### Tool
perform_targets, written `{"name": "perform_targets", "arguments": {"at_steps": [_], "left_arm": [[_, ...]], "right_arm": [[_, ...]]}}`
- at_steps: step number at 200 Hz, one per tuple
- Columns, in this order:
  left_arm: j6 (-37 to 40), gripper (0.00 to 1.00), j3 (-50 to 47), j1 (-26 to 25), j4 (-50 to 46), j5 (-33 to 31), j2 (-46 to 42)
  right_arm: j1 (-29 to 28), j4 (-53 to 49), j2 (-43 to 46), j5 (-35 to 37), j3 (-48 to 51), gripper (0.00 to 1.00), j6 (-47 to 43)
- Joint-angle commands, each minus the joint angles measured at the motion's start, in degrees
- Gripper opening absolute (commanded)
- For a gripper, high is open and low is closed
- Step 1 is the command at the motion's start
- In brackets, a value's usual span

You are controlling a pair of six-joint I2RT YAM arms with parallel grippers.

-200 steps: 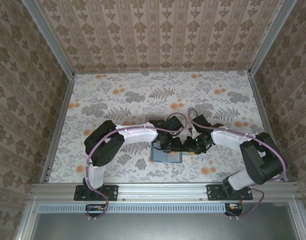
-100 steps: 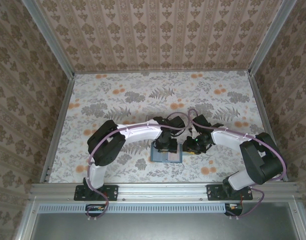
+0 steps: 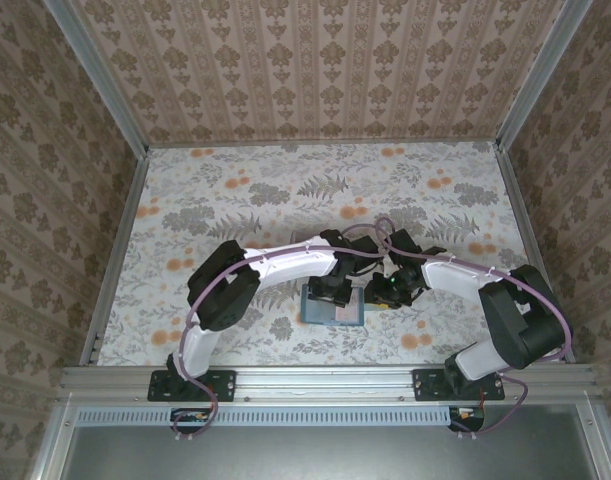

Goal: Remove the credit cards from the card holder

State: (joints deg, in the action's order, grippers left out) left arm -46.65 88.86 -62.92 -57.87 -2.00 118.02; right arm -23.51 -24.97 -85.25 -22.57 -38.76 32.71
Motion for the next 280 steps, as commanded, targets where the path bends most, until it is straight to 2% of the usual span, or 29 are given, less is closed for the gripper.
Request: {"name": "perform_targets", "arguments": {"at_steps": [1,38,69,101,140,196,223,249,280], "left_arm": [[0.52,0.43,-1.69,0.49,-1.57,-1.49,-3.22],[0.46,0.35,-4.95,1.39,0.8,-0.06,-5.58],[0.84,0.42,-5.24,1.48,0.41,-0.28,-6.59],[1.13,0.39,-6.08,1.77,0.35,-1.65,-7.63],[0.59,0.34,-10.97,3.01,5.93,1.95,-9.23],[-0.96,0.33,-18.83,5.19,15.49,7.23,-12.56],[-0.98,0.32,-20.83,5.95,16.93,8.16,-13.83],[-1.5,0.32,-24.13,7.07,19.82,9.47,-16.18],[-2.54,0.24,-28.66,8.27,23.68,11.51,-19.52]], "right_arm": [[0.27,-2.68,-1.14,2.72,1.67,0.29,-1.07],[0.3,-3.19,-0.75,3.0,1.59,0.29,-1.04],[0.26,-3.84,-0.18,3.07,1.24,0.29,-0.9],[0.3,-4.56,1.16,2.99,0.84,0.29,-0.42],[0.2,-1.92,3.87,-2.08,1.09,0.27,1.91],[-1.44,3.5,6.48,-7.91,1.49,0.25,7.09],[-4.84,7.55,2.82,-8.99,1.26,0.28,10.16],[-7.85,11.8,-0.76,-9.44,0.91,0.38,13.16],[-10.84,16.14,-3.44,-9.46,0.27,0.45,16.21]]}}
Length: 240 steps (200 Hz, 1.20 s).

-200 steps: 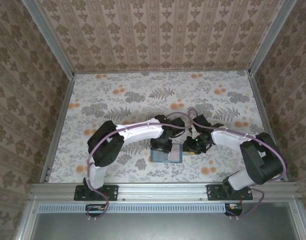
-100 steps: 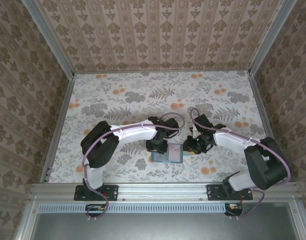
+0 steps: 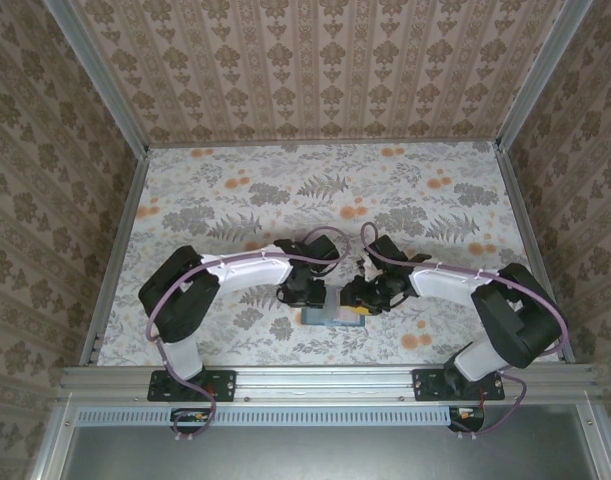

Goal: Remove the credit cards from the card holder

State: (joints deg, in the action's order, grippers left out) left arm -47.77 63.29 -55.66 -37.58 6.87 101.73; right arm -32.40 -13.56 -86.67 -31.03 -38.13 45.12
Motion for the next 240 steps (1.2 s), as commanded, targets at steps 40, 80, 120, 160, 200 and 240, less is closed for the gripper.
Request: {"name": "perform_targets", "arguments": {"at_steps": [40,80,120,160,200,240], "left_arm": [[-1.41,0.16,-8.05,3.19,8.36,5.65,-6.74],[-0.8,0.13,-10.32,4.74,8.88,6.27,-8.93],[-1.33,0.12,-13.31,6.13,10.15,6.74,-13.35],[-0.53,0.12,-14.14,6.97,8.73,6.45,-16.41],[-0.31,0.12,-15.46,8.19,7.81,5.89,-18.47],[-0.37,0.13,-16.37,8.83,7.57,5.23,-21.65]], "right_arm": [[-3.61,8.84,-3.23,-0.58,-0.96,0.46,7.27],[-4.24,8.91,-3.72,-0.17,-2.76,0.47,8.38],[-5.13,7.86,-5.29,-0.46,-4.94,0.45,8.31],[-5.56,3.63,-4.53,0.82,-7.76,0.41,7.45],[-6.22,1.28,-4.64,1.73,-9.95,0.4,6.6],[-8.08,1.67,-8.64,0.61,-13.54,0.42,6.46]]}}
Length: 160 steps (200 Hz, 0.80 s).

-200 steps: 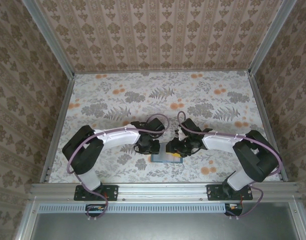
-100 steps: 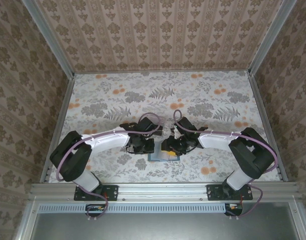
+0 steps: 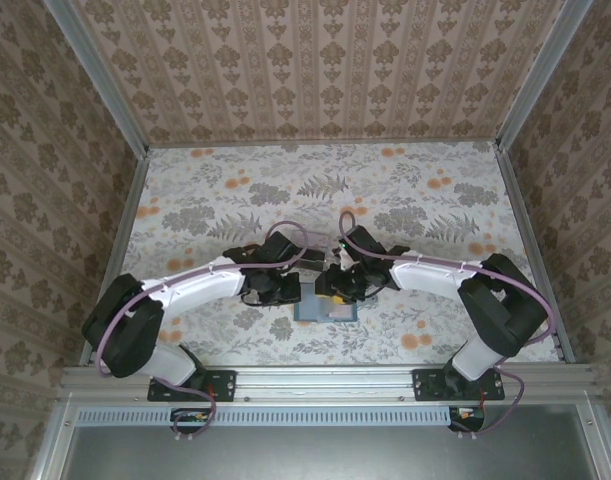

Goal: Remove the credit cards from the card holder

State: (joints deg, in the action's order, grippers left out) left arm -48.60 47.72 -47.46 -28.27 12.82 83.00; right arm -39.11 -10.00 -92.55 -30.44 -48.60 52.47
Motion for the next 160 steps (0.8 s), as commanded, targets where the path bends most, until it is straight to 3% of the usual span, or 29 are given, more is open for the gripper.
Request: {"name": "perform_targets", "arguments": {"at_steps": [1,105,160], "left_arm": [[0.45,0.13,-0.85,0.62,-1.76,-0.75,-3.01],[-3.19,0.19,-9.4,4.35,-1.19,-3.24,-20.01],[-2.07,0.2,-8.99,3.49,5.25,0.39,-18.69]], "right_arm": [[-1.43,-1.88,-2.87,0.02,-3.16,0.43,-0.92],[-4.21,-0.58,-13.64,0.25,-9.34,0.47,-0.22],[-4.24,-2.83,-8.74,1.25,-11.09,0.47,-1.18]]}}
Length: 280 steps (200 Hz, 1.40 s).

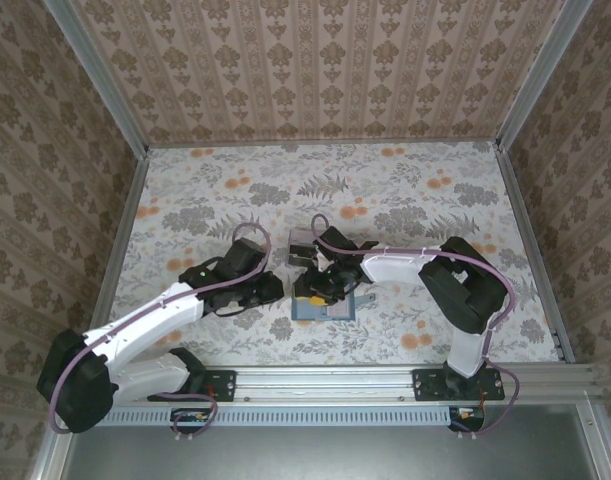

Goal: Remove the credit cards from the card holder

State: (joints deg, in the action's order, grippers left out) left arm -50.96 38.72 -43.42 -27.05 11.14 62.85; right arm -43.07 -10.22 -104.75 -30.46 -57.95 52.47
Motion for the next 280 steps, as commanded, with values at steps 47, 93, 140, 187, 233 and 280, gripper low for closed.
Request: {"name": "perform_targets", "arguments": {"at_steps": [47,93,140,187,233,280], "left_arm": [[-1.78,0.19,2.49,-2.98,11.68,4.51,8.21],[-1.38,0.17,9.84,-4.94,12.51,7.43,17.46],[-1.52,0.18,16.38,-7.55,14.47,10.99,27.94],[-5.7,0.16,12.12,-6.48,23.32,13.93,32.25],[-6.96,0.15,10.76,-5.8,26.12,16.37,34.86],[-4.06,0.14,11.21,-5.61,19.26,13.53,33.65]], "right_arm": [[1.85,-7.07,12.85,5.19,2.26,0.47,-1.58],[6.07,-12.57,18.51,10.12,7.0,0.45,-3.54],[8.09,-13.23,19.77,9.96,10.64,0.41,-5.02],[8.18,-12.31,17.94,10.01,11.89,0.33,-5.53],[8.34,-11.99,16.78,10.06,11.64,0.33,-5.74],[8.43,-11.61,15.64,9.76,11.33,0.34,-5.76]]}}
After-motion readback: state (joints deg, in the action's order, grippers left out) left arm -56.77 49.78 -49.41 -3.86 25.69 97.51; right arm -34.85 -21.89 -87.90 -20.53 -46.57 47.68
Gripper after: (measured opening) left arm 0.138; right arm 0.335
